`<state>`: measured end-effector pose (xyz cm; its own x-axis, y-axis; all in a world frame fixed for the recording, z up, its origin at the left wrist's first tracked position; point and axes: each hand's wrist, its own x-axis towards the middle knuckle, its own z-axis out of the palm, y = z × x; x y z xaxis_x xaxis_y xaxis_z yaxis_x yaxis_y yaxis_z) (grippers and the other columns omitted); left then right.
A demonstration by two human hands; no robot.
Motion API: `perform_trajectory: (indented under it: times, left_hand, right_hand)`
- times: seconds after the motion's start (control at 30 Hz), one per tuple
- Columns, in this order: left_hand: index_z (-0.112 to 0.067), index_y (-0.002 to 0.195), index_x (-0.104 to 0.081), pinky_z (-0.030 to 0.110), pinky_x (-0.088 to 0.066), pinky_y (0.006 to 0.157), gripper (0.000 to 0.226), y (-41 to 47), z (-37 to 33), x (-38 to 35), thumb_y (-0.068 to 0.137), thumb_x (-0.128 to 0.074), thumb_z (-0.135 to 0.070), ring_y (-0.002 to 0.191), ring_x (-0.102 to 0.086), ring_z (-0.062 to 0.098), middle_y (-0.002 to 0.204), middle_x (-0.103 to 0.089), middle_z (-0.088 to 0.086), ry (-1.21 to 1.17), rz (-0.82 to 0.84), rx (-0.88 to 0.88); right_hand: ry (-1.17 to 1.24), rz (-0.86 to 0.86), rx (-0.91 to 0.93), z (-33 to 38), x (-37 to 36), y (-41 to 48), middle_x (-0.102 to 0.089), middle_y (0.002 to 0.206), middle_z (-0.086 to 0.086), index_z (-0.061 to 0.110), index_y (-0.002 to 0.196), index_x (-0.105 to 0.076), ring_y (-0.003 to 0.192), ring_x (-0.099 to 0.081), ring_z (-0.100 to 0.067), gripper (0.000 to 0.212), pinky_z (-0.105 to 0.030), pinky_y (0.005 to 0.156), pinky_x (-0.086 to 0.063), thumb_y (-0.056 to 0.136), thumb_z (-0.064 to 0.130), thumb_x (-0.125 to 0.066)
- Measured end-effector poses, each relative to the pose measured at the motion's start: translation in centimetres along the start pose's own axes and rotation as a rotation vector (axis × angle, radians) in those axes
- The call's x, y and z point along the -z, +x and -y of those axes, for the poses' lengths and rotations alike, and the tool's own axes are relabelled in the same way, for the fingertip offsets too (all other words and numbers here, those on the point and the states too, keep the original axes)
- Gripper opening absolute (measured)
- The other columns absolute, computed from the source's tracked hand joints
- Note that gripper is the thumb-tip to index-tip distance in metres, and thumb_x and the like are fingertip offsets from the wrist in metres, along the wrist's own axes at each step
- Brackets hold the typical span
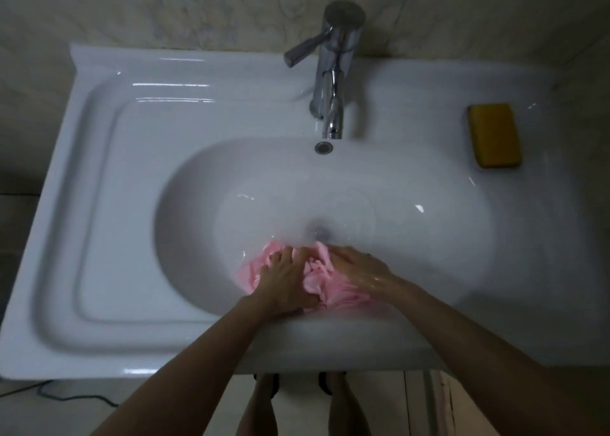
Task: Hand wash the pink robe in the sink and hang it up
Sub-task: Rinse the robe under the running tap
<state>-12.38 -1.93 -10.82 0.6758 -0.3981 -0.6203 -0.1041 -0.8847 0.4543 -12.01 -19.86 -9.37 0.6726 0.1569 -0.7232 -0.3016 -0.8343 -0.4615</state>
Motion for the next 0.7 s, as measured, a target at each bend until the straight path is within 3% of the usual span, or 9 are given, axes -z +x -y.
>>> perform_trajectory:
  times: [0.1, 0.17, 0.27, 0.37, 0.43, 0.5, 0.57, 0.63, 0.7]
  left_hand:
    - [-0.021, 0.146, -0.005, 0.055, -0.027, 0.110, 0.126, -0.2, 0.1, 0.6, 0.051, -0.062, -0.080, 0.136, -0.023, 0.035, 0.150, -0.020, 0.008, -0.056, 0.064, -0.008]
    - [-0.018, 0.149, -0.001, 0.050, -0.020, 0.113, 0.126, -0.4, 0.0, 0.9, 0.058, -0.067, -0.075, 0.138, -0.020, 0.034, 0.154, -0.014, 0.007, -0.033, 0.100, -0.029]
    - [-0.021, 0.148, -0.012, 0.044, -0.023, 0.110, 0.114, -1.2, -0.2, 0.8, 0.061, -0.062, -0.075, 0.132, -0.026, 0.030, 0.147, -0.026, 0.009, 0.012, 0.095, -0.007]
    - [-0.027, 0.147, -0.017, 0.044, -0.028, 0.107, 0.118, -2.4, -0.4, 0.2, 0.044, -0.029, -0.085, 0.129, -0.029, 0.029, 0.142, -0.031, 0.009, 0.040, 0.015, 0.027]
    - [-0.029, 0.146, -0.020, 0.045, -0.029, 0.106, 0.114, -3.4, -0.6, -0.2, 0.045, -0.025, -0.080, 0.130, -0.029, 0.029, 0.142, -0.030, 0.009, 0.012, -0.026, 0.047]
    - [-0.029, 0.146, -0.022, 0.047, -0.032, 0.105, 0.104, -4.2, -1.1, -0.1, 0.054, -0.034, -0.077, 0.131, -0.029, 0.030, 0.144, -0.030, 0.010, -0.034, -0.057, 0.061]
    - [-0.029, 0.146, -0.022, 0.048, -0.031, 0.106, 0.091, -4.6, -1.6, 0.0, 0.069, -0.047, -0.070, 0.133, -0.029, 0.032, 0.147, -0.028, 0.011, -0.046, -0.069, 0.070]
    - [-0.027, 0.147, -0.022, 0.050, -0.030, 0.108, 0.081, -5.2, -2.2, 0.1, 0.080, -0.054, -0.061, 0.135, -0.028, 0.033, 0.149, -0.027, 0.012, -0.034, -0.070, 0.079]
    - [-0.025, 0.147, -0.021, 0.050, -0.029, 0.108, 0.093, -6.0, -2.5, 0.4, 0.071, -0.041, -0.076, 0.135, -0.029, 0.035, 0.149, -0.028, 0.014, -0.030, -0.051, 0.080]
  right_hand:
    - [0.133, 0.011, 0.000, 0.9, -0.3, -1.7, -0.055, 0.123, 0.002, 0.028, 0.131, -0.049, 0.116, -0.052, -0.021, 0.106, -0.037, 0.101, -0.039, 0.058, 0.098, -0.016]
    - [0.027, -0.011, -0.022, 1.2, -0.8, -2.4, -0.055, 0.112, 0.000, 0.023, 0.127, -0.051, 0.103, -0.054, -0.022, 0.091, -0.033, 0.089, -0.042, 0.067, 0.090, -0.034]
    - [-0.134, -0.050, -0.022, 1.3, -2.0, -2.8, -0.047, 0.134, -0.006, 0.026, 0.137, -0.039, 0.121, -0.048, -0.030, 0.080, -0.042, 0.100, -0.039, 0.077, 0.079, -0.042]
    - [-0.222, -0.102, -0.013, 0.8, -3.1, -3.5, -0.035, 0.148, -0.003, 0.029, 0.143, -0.031, 0.134, -0.034, -0.028, 0.099, -0.051, 0.109, -0.027, 0.067, 0.091, -0.017]
    - [-0.300, -0.125, -0.002, 0.9, -3.6, -4.2, -0.023, 0.156, 0.001, 0.033, 0.147, -0.023, 0.144, -0.017, -0.027, 0.115, -0.058, 0.113, -0.011, 0.053, 0.091, 0.008]
    - [-0.329, -0.129, -0.020, 1.3, -3.8, -4.8, -0.017, 0.158, 0.005, 0.036, 0.149, -0.018, 0.145, -0.009, -0.026, 0.096, -0.059, 0.112, -0.001, 0.067, 0.085, -0.002]
    - [-0.307, -0.153, -0.004, 1.4, -3.7, -5.1, -0.022, 0.156, 0.000, 0.035, 0.148, -0.021, 0.141, -0.020, -0.027, 0.072, -0.050, 0.112, -0.011, 0.087, 0.072, -0.025]
    - [-0.259, -0.178, 0.023, 0.9, -3.6, -5.2, -0.031, 0.151, -0.004, 0.034, 0.148, -0.021, 0.133, -0.032, -0.030, 0.068, -0.044, 0.107, -0.023, 0.090, 0.067, -0.033]
    - [-0.231, -0.150, 0.047, 0.6, -3.6, -5.6, -0.033, 0.148, -0.006, 0.035, 0.148, -0.018, 0.131, -0.034, -0.030, 0.069, -0.043, 0.106, -0.026, 0.089, 0.067, -0.034]
